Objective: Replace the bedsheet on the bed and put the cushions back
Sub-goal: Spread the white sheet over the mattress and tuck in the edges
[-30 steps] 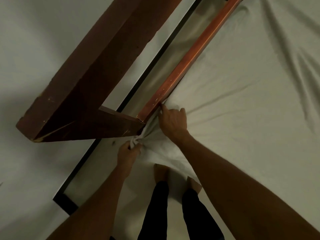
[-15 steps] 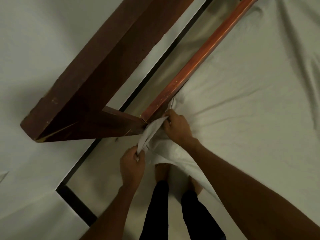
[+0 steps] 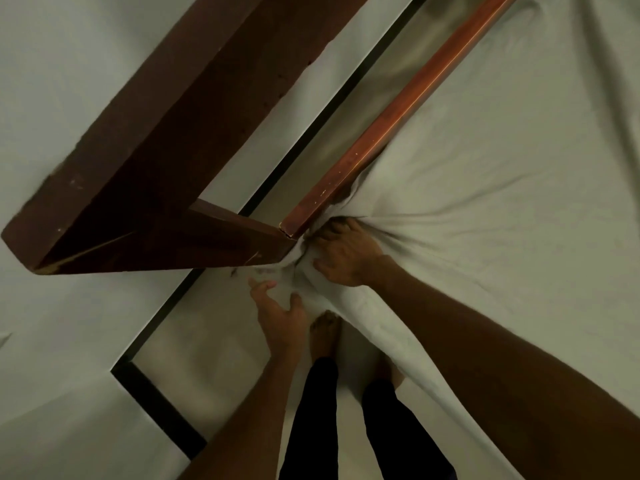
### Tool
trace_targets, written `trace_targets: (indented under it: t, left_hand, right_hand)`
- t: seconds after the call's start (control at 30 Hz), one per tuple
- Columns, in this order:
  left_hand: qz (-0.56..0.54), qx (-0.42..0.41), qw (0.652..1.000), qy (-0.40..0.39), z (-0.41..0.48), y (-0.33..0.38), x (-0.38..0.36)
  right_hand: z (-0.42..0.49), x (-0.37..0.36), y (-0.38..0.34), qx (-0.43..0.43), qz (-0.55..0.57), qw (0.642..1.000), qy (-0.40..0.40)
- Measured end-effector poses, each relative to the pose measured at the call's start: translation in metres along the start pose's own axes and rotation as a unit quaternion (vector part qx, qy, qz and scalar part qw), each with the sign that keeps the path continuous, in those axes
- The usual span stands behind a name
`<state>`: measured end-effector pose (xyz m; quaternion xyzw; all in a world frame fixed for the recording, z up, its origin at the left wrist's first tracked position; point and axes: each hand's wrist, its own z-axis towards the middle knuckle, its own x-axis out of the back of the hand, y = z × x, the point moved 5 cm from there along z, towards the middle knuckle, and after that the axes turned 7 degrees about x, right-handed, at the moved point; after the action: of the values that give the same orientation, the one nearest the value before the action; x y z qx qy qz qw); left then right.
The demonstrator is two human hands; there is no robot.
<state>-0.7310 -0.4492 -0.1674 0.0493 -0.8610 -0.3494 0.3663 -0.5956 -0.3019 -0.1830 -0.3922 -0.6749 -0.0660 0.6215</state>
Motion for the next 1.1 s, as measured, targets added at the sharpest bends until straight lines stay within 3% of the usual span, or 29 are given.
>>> trace_targets:
  t: [0.13,0.23,0.37,0.53,0.63,0.77,0.83,0.9,0.97,1.1]
  left_hand:
    - [-0.051,0.168,0.977,-0.118,0.012,-0.019,-0.023]
    - [-0.154,0.333,0.908,-0.202,0.01,-0.012,-0.043]
    - [-0.212,0.339,0.89,-0.22,0.021,-0.002,-0.058]
    - [-0.26,0.367,0.866,-0.217,0.038,-0.008,-0.066]
    - [-0.273,0.382,0.867,-0.17,0.045,-0.016,-0.066]
    - [-0.218,0.37,0.899,-0.083,0.053,-0.013,-0.058]
    - [-0.213,0.374,0.902,-0.038,0.054,-0.016,-0.053]
    - [-0.231,0.384,0.894,-0.01,0.05,-0.021,-0.051]
    - [-0.248,0.39,0.887,0.01,0.045,-0.026,-0.052]
    - [-0.26,0.348,0.898,0.071,0.043,-0.033,-0.05]
  right_hand:
    - [0.027,-0.015,-0.017,0.065,-0.051,0.996,-0.046]
    - [0.038,-0.017,-0.025,0.033,-0.043,0.997,-0.053]
    - [0.045,-0.022,-0.023,-0.05,-0.122,0.974,-0.182]
    - [0.059,-0.021,-0.012,-0.011,-0.071,0.966,-0.247]
    - [0.054,-0.016,-0.012,0.045,-0.027,0.983,-0.178]
    - [0.02,-0.006,-0.006,0.044,0.079,0.995,0.04]
    - [-0.006,0.007,0.019,-0.065,0.088,0.983,0.147]
    - [-0.031,0.022,0.056,-0.228,0.074,0.947,0.216]
    - [-0.038,0.033,0.089,-0.326,0.05,0.913,0.241]
    - [-0.008,0.041,0.116,-0.306,-0.022,0.938,0.163]
